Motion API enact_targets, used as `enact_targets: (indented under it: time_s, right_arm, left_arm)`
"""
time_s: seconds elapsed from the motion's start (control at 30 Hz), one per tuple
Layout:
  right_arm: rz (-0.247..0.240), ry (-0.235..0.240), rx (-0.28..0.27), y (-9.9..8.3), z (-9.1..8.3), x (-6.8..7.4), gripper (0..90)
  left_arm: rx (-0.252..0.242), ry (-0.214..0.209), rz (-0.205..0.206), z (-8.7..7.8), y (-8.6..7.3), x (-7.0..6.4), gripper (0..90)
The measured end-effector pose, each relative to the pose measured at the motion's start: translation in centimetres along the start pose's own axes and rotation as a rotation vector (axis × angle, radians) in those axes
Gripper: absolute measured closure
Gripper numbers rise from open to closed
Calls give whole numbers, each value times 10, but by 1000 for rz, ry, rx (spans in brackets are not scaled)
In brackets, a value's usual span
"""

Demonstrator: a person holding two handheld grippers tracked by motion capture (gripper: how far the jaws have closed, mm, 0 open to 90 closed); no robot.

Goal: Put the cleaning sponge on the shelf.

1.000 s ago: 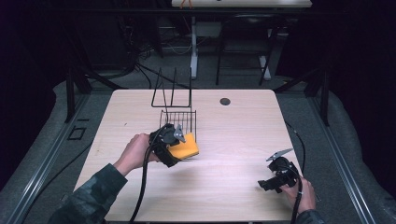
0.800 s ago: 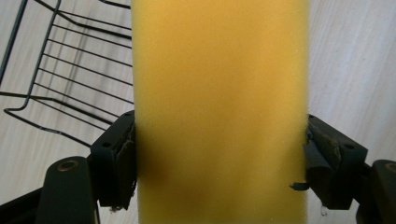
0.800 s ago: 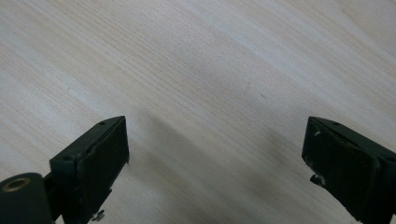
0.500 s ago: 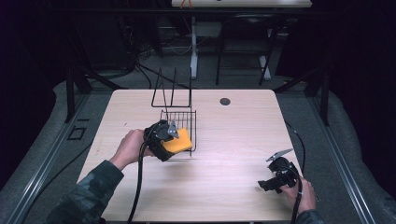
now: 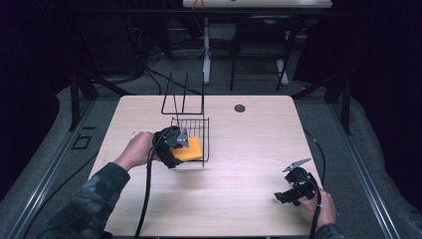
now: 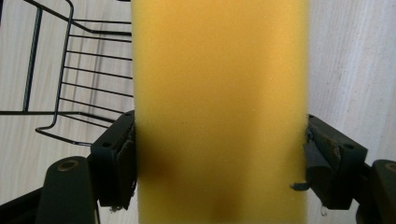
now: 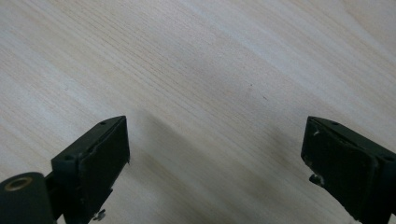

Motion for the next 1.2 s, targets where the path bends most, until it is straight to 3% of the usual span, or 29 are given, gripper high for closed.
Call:
enact_targets:
  time_s: [0.3, 0.9, 1.2]
  right_arm:
    - [-1, -7, 5, -1, -2, 1, 74]
    - [-4, 2, -2, 0, 0, 0, 74]
    - [-3, 4, -5, -1, -3, 2, 74]
  left_arm:
    - [-18, -16, 64, 11, -4, 10, 236]
    - [-16, -65, 83, 27, -5, 30, 234]
    - [2, -127, 83, 44, -5, 35, 234]
Point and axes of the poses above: each handheld gripper's, and its own axes: z roughly forward along the jaws, y roughly out of its top, x roughly to its left, the point moved 4 cm from there along z, roughly forward along the jaws, and after that the axes turned 7 degrees about z, right-handed, at the moved point
